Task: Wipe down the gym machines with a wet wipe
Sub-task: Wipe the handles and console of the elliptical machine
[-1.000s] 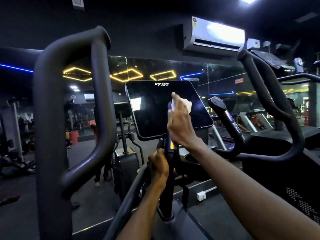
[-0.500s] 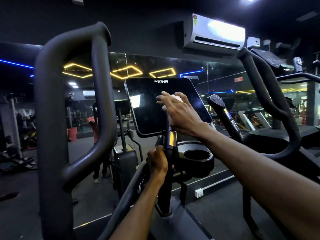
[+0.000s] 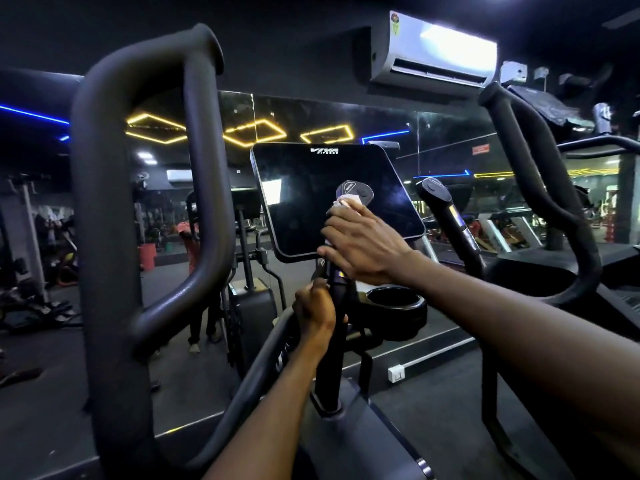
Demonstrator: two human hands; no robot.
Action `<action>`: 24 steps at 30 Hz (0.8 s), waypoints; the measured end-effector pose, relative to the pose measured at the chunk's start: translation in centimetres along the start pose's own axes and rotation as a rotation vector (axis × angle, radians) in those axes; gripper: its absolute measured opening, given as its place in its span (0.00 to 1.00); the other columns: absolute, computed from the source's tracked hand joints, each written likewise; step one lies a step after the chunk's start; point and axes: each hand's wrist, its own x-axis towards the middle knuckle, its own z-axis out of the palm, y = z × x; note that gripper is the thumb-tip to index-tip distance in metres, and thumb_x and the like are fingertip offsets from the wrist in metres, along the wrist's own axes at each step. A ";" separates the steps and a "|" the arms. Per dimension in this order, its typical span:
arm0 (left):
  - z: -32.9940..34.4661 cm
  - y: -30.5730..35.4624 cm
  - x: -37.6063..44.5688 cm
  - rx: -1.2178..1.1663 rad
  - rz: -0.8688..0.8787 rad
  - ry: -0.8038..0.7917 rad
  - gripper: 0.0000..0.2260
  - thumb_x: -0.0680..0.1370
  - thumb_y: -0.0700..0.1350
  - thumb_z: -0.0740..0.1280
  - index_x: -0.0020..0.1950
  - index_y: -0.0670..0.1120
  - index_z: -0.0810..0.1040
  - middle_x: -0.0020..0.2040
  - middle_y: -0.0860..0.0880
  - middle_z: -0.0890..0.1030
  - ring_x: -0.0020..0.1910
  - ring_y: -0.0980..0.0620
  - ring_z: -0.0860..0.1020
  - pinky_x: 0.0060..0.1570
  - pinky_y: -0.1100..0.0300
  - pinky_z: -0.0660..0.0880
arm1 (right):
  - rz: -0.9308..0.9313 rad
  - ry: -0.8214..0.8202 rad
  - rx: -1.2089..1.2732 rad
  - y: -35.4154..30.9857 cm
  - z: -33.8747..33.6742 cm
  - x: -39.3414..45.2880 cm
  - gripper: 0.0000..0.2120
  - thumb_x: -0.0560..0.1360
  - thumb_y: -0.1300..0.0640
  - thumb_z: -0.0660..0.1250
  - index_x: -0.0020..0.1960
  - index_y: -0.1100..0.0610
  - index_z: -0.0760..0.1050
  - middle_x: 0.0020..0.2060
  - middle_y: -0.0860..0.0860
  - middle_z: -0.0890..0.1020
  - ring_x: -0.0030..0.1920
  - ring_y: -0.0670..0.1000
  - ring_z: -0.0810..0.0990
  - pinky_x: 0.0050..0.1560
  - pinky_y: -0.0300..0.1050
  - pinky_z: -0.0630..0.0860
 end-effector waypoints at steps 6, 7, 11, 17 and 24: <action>0.0 0.0 -0.1 -0.041 0.001 0.000 0.19 0.83 0.46 0.58 0.35 0.43 0.77 0.28 0.43 0.77 0.23 0.46 0.76 0.16 0.64 0.67 | -0.129 -0.005 0.015 -1.1 0.6 -1.8 0.24 0.84 0.44 0.48 0.52 0.57 0.77 0.51 0.53 0.80 0.63 0.56 0.74 0.74 0.52 0.59; 0.1 0.2 -0.2 -0.037 -0.004 -0.007 0.19 0.83 0.46 0.58 0.35 0.42 0.77 0.29 0.42 0.77 0.25 0.44 0.76 0.16 0.64 0.66 | -0.053 0.025 0.016 -0.8 0.4 -1.5 0.23 0.84 0.44 0.48 0.53 0.57 0.77 0.53 0.53 0.80 0.65 0.55 0.73 0.75 0.51 0.58; -0.2 -0.8 0.5 0.017 -0.014 -0.030 0.16 0.84 0.41 0.55 0.39 0.48 0.74 0.41 0.45 0.78 0.37 0.49 0.77 0.30 0.64 0.71 | -0.057 0.038 0.081 -4.3 1.8 -3.2 0.21 0.83 0.45 0.53 0.51 0.58 0.79 0.51 0.54 0.80 0.66 0.57 0.73 0.75 0.54 0.58; -0.3 -0.8 1.0 0.025 0.005 -0.017 0.16 0.82 0.43 0.57 0.40 0.42 0.78 0.36 0.42 0.81 0.35 0.43 0.80 0.27 0.60 0.72 | 0.093 0.108 0.106 -3.9 2.0 -3.8 0.20 0.83 0.48 0.54 0.63 0.59 0.77 0.63 0.55 0.78 0.74 0.56 0.67 0.77 0.55 0.55; -1.0 -0.7 0.6 0.033 -0.046 -0.042 0.13 0.83 0.47 0.59 0.44 0.43 0.76 0.39 0.45 0.80 0.39 0.47 0.78 0.38 0.58 0.73 | 0.092 0.112 0.189 -6.9 2.3 -6.7 0.26 0.84 0.48 0.50 0.77 0.59 0.64 0.78 0.54 0.62 0.80 0.55 0.54 0.78 0.57 0.54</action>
